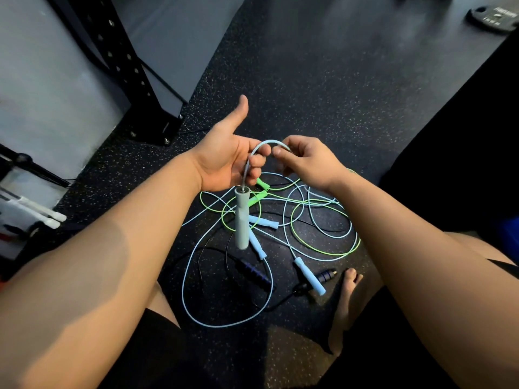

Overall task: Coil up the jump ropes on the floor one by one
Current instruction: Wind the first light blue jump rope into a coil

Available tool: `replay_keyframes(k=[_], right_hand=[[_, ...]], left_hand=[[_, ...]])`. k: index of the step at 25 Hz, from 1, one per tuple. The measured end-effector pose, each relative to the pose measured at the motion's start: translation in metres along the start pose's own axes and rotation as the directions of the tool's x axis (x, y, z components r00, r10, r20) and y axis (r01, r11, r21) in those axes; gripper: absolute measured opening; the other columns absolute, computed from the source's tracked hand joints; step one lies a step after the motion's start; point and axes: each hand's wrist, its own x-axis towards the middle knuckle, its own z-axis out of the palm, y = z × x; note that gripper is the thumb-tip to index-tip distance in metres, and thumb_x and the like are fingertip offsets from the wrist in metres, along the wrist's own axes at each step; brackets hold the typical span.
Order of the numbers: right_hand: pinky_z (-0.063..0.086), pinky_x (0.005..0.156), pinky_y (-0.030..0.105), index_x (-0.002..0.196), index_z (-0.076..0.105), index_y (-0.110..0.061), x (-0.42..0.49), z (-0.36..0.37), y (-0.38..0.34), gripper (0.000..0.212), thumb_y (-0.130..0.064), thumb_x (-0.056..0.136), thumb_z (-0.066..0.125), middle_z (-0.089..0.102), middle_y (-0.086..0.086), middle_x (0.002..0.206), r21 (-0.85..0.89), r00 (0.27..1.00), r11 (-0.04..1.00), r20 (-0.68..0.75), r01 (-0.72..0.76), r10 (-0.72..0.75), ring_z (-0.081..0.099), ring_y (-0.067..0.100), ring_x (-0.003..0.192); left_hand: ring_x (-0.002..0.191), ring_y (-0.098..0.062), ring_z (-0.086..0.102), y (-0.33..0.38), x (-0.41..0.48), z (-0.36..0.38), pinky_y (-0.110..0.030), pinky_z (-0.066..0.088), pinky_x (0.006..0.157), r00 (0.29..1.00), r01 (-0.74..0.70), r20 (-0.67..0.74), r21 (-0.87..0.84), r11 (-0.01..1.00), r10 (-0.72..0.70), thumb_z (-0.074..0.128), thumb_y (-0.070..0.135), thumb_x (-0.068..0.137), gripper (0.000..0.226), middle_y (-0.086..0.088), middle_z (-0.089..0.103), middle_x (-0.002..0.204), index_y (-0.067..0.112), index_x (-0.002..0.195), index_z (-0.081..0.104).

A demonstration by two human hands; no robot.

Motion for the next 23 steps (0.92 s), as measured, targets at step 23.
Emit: replay_keyframes(k=[23], right_hand=[[0.054,0.076,0.036,0.103,0.060,-0.012,-0.001,0.008,0.013,0.027,-0.032,0.106,0.042,0.071,-0.002,0.076,-0.385,0.989,0.923,0.127,-0.016,0.070,0.064,0.009,0.067]], left_hand=[[0.085,-0.024,0.072,0.007,-0.005,-0.003,-0.036,0.055,0.086,0.963,-0.269,-0.073,-0.377,0.886,0.261,0.020,0.091,0.083,0.094,-0.005,0.073,0.086,0.010,0.096,0.066]])
